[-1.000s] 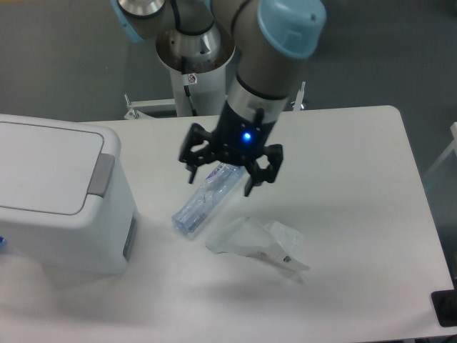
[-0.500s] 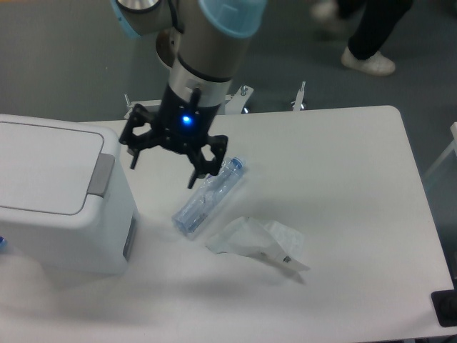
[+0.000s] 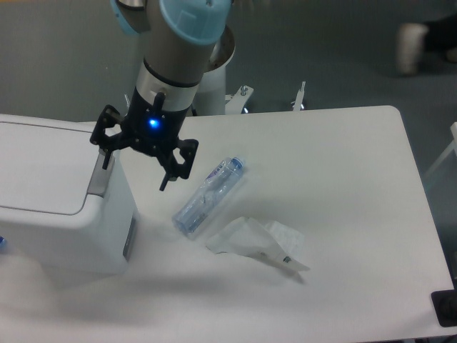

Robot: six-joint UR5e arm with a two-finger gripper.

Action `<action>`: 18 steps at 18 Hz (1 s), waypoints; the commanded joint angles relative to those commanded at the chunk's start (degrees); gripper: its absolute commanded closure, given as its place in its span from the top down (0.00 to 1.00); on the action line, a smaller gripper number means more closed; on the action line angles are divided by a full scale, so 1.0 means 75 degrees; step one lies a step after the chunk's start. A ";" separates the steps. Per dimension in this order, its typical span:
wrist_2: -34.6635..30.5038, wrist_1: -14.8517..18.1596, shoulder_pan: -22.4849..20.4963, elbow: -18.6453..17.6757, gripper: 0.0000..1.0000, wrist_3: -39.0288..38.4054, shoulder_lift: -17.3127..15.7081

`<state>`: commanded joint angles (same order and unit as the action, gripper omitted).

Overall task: Open the trash can
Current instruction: 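Lower the gripper onto the grey lid button and press it down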

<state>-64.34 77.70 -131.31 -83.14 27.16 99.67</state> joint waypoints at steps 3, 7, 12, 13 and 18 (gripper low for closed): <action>-0.0012 -0.0095 0.0000 -0.0118 1.00 0.0000 -0.0012; -0.0023 -0.0107 0.0000 -0.0118 1.00 0.0000 0.0058; -0.0023 -0.0107 0.0000 -0.0118 1.00 -0.0012 0.0094; -0.0023 -0.0107 0.0000 -0.0118 1.00 -0.0012 0.0094; -0.0023 -0.0107 0.0000 -0.0118 1.00 -0.0012 0.0094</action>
<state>-64.51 76.90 -131.31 -84.02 27.07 100.37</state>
